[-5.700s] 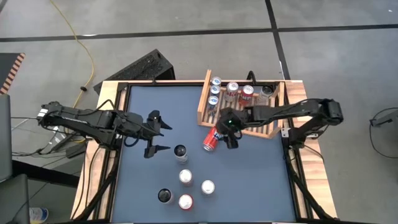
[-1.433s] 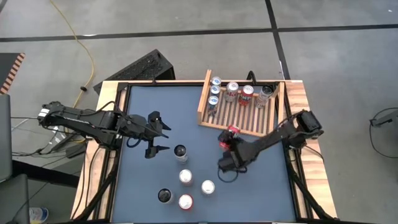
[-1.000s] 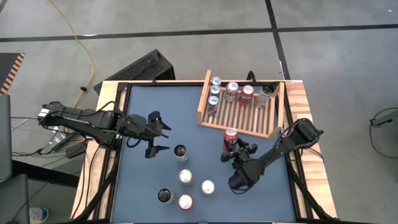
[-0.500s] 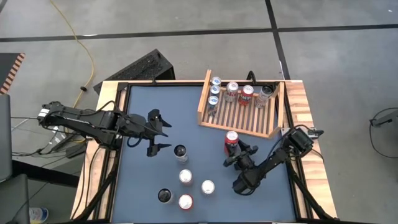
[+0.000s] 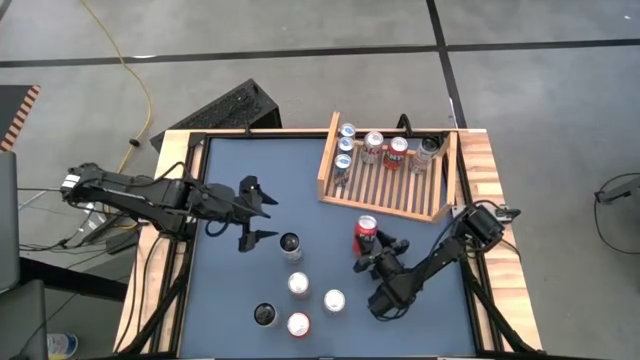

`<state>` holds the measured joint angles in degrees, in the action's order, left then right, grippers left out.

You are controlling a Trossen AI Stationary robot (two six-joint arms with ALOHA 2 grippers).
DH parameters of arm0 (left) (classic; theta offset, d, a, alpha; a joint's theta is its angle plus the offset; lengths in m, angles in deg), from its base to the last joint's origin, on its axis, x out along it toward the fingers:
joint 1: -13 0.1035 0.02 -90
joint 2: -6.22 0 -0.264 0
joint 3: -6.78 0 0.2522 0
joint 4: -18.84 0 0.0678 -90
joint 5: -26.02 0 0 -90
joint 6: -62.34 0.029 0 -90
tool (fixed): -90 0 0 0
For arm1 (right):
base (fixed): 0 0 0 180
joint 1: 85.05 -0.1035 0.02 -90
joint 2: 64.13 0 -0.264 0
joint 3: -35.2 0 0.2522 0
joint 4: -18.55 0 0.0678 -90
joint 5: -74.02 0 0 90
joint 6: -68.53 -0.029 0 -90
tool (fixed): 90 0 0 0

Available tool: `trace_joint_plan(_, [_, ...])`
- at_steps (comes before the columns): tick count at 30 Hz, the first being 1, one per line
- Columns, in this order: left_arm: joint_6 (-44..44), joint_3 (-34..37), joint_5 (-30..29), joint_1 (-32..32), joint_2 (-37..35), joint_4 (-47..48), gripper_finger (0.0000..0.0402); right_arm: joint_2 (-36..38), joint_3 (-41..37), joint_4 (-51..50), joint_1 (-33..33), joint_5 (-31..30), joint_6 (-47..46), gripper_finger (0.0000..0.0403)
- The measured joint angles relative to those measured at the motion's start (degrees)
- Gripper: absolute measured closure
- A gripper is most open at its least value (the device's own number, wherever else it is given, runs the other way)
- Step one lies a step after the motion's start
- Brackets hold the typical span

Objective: Place canned beverage on shelf
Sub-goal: Put the top red soda can aligned with the other red soda can on the shelf

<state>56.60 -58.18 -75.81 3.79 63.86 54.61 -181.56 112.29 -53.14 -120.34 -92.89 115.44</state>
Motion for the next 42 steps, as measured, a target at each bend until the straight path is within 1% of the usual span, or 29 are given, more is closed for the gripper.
trace_joint_plan(2, [0.6, 1.0, 1.0, 0.0, 0.3, -3.6, 0.0021, 0.0, -0.3, 0.1, 0.8, -0.6, 0.6, 0.0138])
trace_joint_plan(3, [0.6, 1.5, 2.7, 0.1, 0.9, -5.9, 0.0021, 0.0, -0.6, 0.1, 1.3, -1.0, 1.1, 0.0138])
trace_joint_plan(5, [1.4, 2.5, 6.7, 0.5, 2.7, -13.6, 0.0021, -0.1, -1.3, -0.1, 2.2, -2.5, 2.4, 0.0138])
trace_joint_plan(9, [6.7, 3.3, 13.4, 1.9, 8.4, -25.9, 0.0021, -0.1, -1.3, 0.4, 3.8, -6.5, 4.0, 0.0137])
trace_joint_plan(11, [7.6, 3.2, 18.6, 3.6, 11.8, -32.1, 0.0021, -0.1, -1.3, 0.8, 4.1, -6.9, 4.0, 0.0137])
trace_joint_plan(13, [6.8, 1.9, 24.3, 5.4, 16.0, -37.0, 0.0021, -0.1, -1.3, 1.4, 4.1, -7.1, 4.0, 0.0137])
trace_joint_plan(15, [6.7, 0.2, 28.1, 7.0, 19.9, -38.4, 0.0021, -0.1, -1.3, 1.8, 4.0, -7.4, 3.9, 0.0137])
trace_joint_plan(19, [8.4, -5.3, 31.8, 9.4, 27.6, -39.6, 0.0021, -0.1, -1.3, 2.6, 3.8, -7.9, 3.7, 0.0137])
trace_joint_plan(22, [10.8, -9.6, 31.4, 9.9, 33.0, -37.1, 0.0021, -0.1, -1.3, 3.3, 3.8, -7.9, 3.7, 0.0137])
trace_joint_plan(25, [12.6, -14.1, 26.4, 9.8, 36.8, -34.9, 0.0027, -0.1, -1.3, 4.4, 3.8, -7.8, 3.6, 0.0137])
trace_joint_plan(27, [13.8, -16.5, 23.7, 10.0, 38.7, -32.4, 0.0039, -0.1, -1.2, 6.2, 3.8, -7.8, 3.6, 0.0137])
trace_joint_plan(29, [15.1, -18.3, 21.8, 10.4, 40.6, -29.2, 0.0059, -0.1, -1.2, 7.5, 3.8, -7.7, 4.0, 0.0137])
trace_joint_plan(31, [16.0, -20.0, 21.4, 11.1, 42.4, -27.3, 0.0084, -0.1, -1.2, 8.4, 3.8, -7.4, 4.4, 0.0137])
trace_joint_plan(38, [15.7, -21.0, 21.9, 13.4, 44.9, -26.8, 0.0183, -0.1, -1.2, 8.3, 3.8, -7.0, 5.5, 0.0137])
trace_joint_plan(42, [17.6, -21.1, 21.9, 13.5, 44.8, -28.7, 0.0226, -0.1, -1.2, 8.3, 4.0, -7.0, 5.7, 0.0137])
